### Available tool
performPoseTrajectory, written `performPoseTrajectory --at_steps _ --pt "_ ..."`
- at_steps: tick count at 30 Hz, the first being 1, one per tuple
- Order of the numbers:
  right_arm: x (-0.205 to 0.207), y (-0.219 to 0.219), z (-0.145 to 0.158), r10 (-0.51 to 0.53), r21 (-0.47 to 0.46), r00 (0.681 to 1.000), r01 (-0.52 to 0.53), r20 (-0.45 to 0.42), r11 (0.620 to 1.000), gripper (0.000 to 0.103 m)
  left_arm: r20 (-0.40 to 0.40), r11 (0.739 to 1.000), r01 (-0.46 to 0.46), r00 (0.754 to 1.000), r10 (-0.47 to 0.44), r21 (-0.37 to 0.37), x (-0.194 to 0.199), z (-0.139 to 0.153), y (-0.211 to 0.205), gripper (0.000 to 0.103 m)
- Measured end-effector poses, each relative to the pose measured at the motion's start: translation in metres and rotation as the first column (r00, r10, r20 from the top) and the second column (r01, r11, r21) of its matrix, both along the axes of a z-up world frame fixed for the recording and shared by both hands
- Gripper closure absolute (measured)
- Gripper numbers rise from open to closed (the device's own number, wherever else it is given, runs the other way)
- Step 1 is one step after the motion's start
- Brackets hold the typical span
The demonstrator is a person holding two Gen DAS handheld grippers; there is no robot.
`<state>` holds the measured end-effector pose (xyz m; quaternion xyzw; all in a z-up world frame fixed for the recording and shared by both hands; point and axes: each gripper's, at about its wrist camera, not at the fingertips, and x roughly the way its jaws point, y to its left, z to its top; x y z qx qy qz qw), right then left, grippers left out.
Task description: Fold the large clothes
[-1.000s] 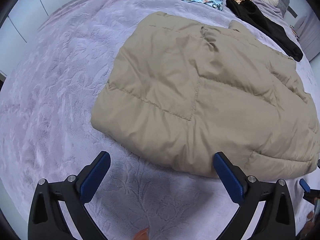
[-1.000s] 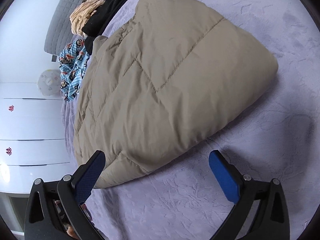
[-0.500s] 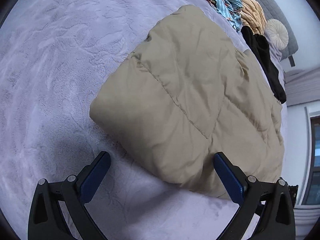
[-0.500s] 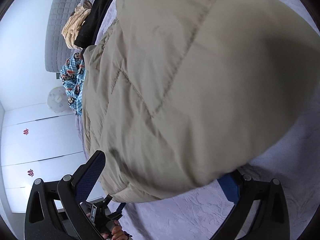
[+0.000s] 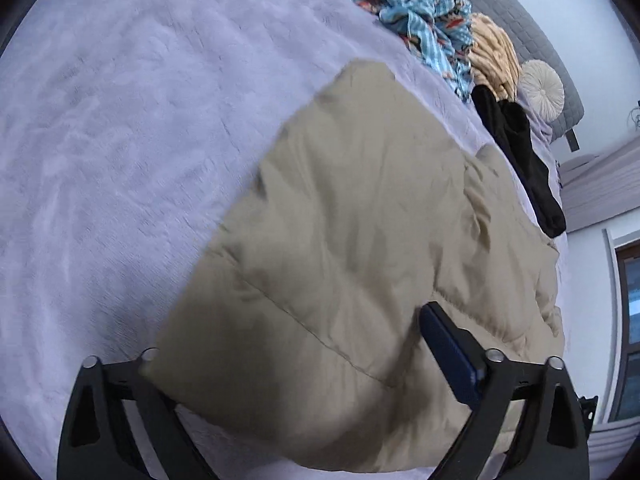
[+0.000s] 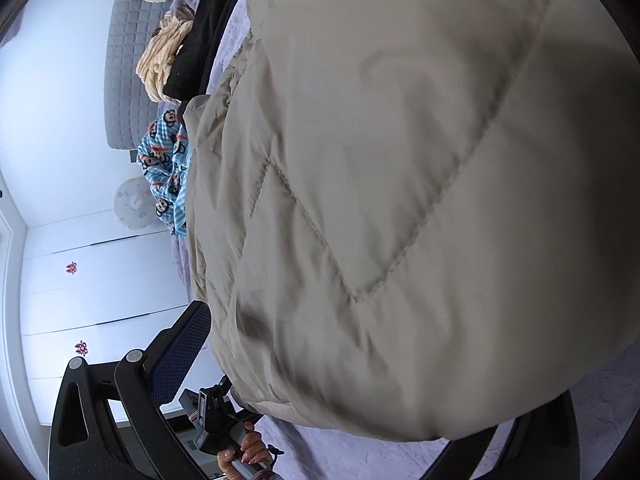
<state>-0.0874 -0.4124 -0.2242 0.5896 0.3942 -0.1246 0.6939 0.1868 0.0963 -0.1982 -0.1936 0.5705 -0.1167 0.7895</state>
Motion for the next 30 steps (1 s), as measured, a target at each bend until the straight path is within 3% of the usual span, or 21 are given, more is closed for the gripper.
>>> performPoseTrajectory --at_steps 1,4,8,10,14,18,20,22,24,25,28,29,30 --pt "0.0 -0.001 0.0 0.003 -0.002 1.0 -0.003 0.001 1.0 0.0 0.029 0.999 -0.017 0.999 0.017 0.027 0.0 0.007 0.008 0.027" --pt "-0.003 -0.002 0.0 0.013 -0.005 1.0 -0.013 0.003 1.0 0.0 0.009 0.997 -0.055 0.998 0.055 0.05 0.0 0.009 0.03 0.028" --pt "-0.007 0.0 -0.007 0.008 0.005 1.0 -0.008 0.008 1.0 0.0 -0.088 0.998 -0.022 0.996 0.017 -0.053 -0.012 -0.007 0.037 0.027" --pt "-0.006 0.003 -0.01 0.012 0.01 1.0 -0.012 0.015 1.0 0.0 -0.104 0.994 -0.01 0.995 0.0 -0.104 -0.016 -0.014 0.027 0.019" --pt "0.003 0.009 -0.013 0.048 -0.006 0.999 -0.048 0.008 0.999 0.0 -0.122 0.988 0.022 0.992 -0.041 -0.153 -0.016 -0.029 -0.005 0.017" --pt "0.017 0.006 -0.013 0.03 -0.024 1.0 -0.03 0.006 0.999 0.0 -0.12 0.981 -0.032 0.993 0.009 -0.191 0.003 -0.035 -0.016 0.017" --pt "0.019 0.002 -0.017 0.004 -0.02 1.0 -0.004 0.004 1.0 0.0 -0.121 0.978 -0.062 0.992 0.038 -0.201 0.01 -0.035 -0.015 0.028" --pt "0.018 0.0 -0.021 -0.02 -0.01 1.0 0.02 -0.002 1.0 0.0 -0.102 0.975 -0.032 0.995 0.009 -0.22 0.014 -0.031 -0.016 0.07" --pt "0.017 0.0 -0.021 -0.041 -0.001 0.999 0.041 -0.003 0.999 0.0 -0.053 0.98 0.017 0.998 -0.028 -0.198 0.013 -0.017 -0.021 0.08" --pt "0.016 -0.001 -0.02 -0.054 -0.002 0.999 0.054 -0.005 0.999 0.004 -0.01 0.986 0.059 0.998 -0.062 -0.156 0.01 -0.007 -0.026 0.082" --pt "0.009 -0.003 -0.015 -0.077 -0.008 0.997 0.077 -0.003 0.997 0.052 0.095 0.986 0.158 0.984 -0.152 -0.056 -0.003 0.024 -0.039 0.085" --pt "0.007 -0.002 -0.012 -0.074 -0.015 0.997 0.074 0.011 0.997 0.063 0.12 0.983 0.178 0.978 -0.172 -0.039 -0.006 0.033 -0.041 0.085" --pt "0.006 0.0 -0.006 -0.061 -0.033 0.998 0.061 0.022 0.998 0.067 0.138 0.98 0.194 0.972 -0.188 -0.032 -0.01 0.041 -0.042 0.085"
